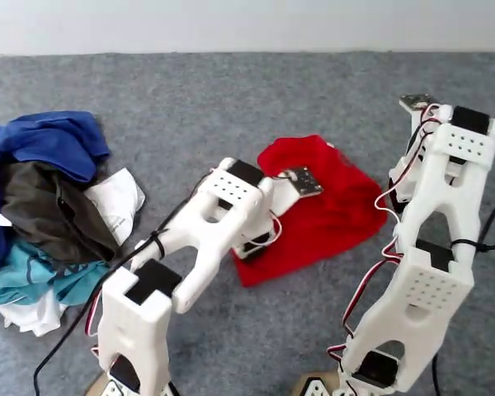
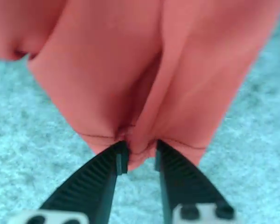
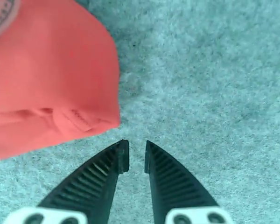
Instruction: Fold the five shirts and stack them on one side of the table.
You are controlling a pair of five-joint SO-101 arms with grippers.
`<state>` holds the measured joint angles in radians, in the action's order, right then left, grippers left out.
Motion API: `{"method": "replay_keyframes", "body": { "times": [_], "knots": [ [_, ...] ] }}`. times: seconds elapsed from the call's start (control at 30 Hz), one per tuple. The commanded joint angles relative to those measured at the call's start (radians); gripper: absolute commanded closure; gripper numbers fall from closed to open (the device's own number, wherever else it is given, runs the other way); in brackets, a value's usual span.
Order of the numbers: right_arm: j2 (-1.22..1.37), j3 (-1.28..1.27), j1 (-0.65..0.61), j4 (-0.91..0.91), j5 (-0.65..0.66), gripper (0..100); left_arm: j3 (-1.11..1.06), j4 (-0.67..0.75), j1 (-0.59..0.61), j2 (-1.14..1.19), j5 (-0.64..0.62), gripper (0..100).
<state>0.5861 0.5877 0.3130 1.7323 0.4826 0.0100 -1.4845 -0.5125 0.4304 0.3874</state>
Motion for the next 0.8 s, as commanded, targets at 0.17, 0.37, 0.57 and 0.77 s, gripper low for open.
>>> {"method": "replay_keyframes", "body": {
  "times": [0.17, 0.37, 0.57, 0.77],
  "knots": [
    [-0.068, 0.049, 0.008, 0.01, 0.006, 93.6, 0.018, -0.071, -0.015, -0.081, 0.008, 98],
    [-0.177, 0.204, -0.022, 0.062, -0.031, 93.5, 0.073, -0.216, 0.054, -0.244, -0.044, 99],
    [-0.328, 0.235, -0.099, 0.061, -0.029, 76.8, 0.084, -0.27, 0.183, -0.614, -0.041, 99],
    [-0.346, 0.235, -0.315, 0.061, -0.037, 73.6, 0.058, -0.272, 0.334, -0.867, -0.038, 99]
  ]
}}
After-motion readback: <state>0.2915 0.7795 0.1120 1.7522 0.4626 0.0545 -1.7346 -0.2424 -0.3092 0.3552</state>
